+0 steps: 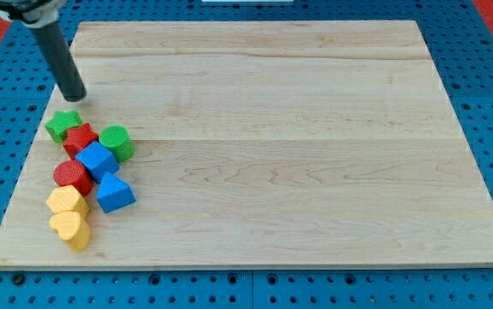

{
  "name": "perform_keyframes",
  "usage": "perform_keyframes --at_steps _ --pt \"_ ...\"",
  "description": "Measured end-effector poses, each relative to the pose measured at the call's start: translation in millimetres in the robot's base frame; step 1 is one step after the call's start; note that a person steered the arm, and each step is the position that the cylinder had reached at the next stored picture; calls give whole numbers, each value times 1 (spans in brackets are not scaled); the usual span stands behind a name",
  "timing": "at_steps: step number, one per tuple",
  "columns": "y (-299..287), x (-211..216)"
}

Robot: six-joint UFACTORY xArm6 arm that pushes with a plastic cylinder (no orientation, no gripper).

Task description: Move the green blocks to the center of the board

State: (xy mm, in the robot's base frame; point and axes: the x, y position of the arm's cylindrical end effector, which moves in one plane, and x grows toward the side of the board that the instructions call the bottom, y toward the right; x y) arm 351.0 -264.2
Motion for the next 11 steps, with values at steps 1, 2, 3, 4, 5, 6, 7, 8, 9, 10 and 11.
perform_keyframes --at_steps 1,2,3,4,5,6,7,8,9,10,11 --pt "-39 -6" --pt "-40 39" --pt "-33 98" --pt "-27 100" --pt "-27 100" --pt "-28 100" --pt "-22 88" --pt "4 79" --pt "58 80" --pt "94 58" --pt "104 55"
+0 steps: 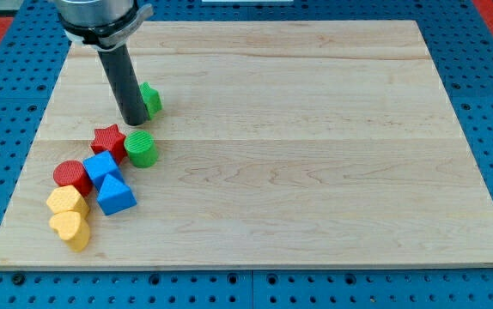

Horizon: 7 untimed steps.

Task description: Move the green blocks to the center of the board

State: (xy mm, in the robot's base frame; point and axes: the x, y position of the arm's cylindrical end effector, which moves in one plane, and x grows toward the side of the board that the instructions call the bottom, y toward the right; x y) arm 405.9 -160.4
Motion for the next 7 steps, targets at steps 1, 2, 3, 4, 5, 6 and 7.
perform_keyframes --at_steps 1,2,3,4,5,6,7 --pt "-53 -3" --pt "-51 -48" --pt "7 -43" --pt "46 -13" --pt "24 -13" --pt "38 0" --pt "45 10"
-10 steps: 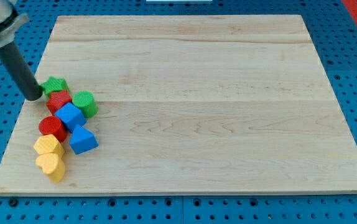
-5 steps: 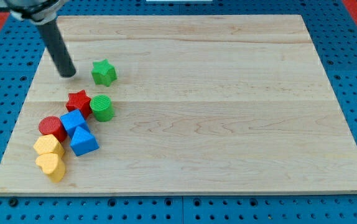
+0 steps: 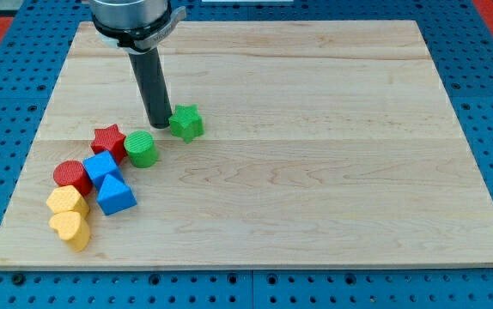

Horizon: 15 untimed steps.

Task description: Move the green blocks to the center of the board

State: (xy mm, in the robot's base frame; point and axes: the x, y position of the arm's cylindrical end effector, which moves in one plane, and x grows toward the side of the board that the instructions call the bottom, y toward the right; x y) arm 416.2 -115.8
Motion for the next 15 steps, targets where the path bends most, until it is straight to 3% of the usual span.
perform_keyframes --at_steps 2,4,6,7,11,12,15 --pt "40 17" --pt "47 2" --pt "33 101" --pt "-21 96" --pt "-63 -14" --pt "-2 -12" --pt "17 26"
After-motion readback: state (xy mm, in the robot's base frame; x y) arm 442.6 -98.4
